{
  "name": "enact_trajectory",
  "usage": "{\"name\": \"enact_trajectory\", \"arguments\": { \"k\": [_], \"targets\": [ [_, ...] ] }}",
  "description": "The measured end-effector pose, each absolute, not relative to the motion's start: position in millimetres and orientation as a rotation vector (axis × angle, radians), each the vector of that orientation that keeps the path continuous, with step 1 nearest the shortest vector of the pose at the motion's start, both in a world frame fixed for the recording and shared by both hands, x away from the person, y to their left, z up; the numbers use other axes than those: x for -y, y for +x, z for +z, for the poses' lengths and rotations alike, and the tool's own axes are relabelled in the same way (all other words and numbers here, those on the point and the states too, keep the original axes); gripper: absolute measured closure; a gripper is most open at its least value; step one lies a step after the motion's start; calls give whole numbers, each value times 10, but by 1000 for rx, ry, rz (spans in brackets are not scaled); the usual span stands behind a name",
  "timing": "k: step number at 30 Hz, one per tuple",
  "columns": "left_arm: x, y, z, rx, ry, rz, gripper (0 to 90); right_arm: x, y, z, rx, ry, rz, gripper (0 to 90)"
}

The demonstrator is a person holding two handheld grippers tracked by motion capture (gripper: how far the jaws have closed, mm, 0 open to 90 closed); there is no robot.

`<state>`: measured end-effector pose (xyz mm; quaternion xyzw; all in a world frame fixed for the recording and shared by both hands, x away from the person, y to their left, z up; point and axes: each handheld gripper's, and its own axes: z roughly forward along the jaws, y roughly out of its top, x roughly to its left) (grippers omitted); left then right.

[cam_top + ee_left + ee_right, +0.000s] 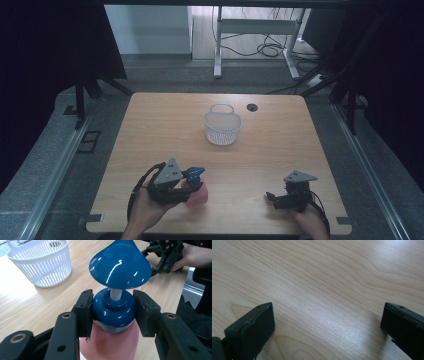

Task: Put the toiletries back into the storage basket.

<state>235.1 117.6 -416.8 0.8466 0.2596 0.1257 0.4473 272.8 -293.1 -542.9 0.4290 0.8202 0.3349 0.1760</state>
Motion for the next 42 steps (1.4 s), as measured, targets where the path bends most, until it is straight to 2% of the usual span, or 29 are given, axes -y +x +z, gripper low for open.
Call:
{"name": "enact_trajectory", "arguments": {
  "k": [42],
  "targets": [
    [-1056, 2829, -3509, -647, 2084, 364, 530, 2934, 2729, -5426, -2328, 1214, 944, 0]
  ]
}}
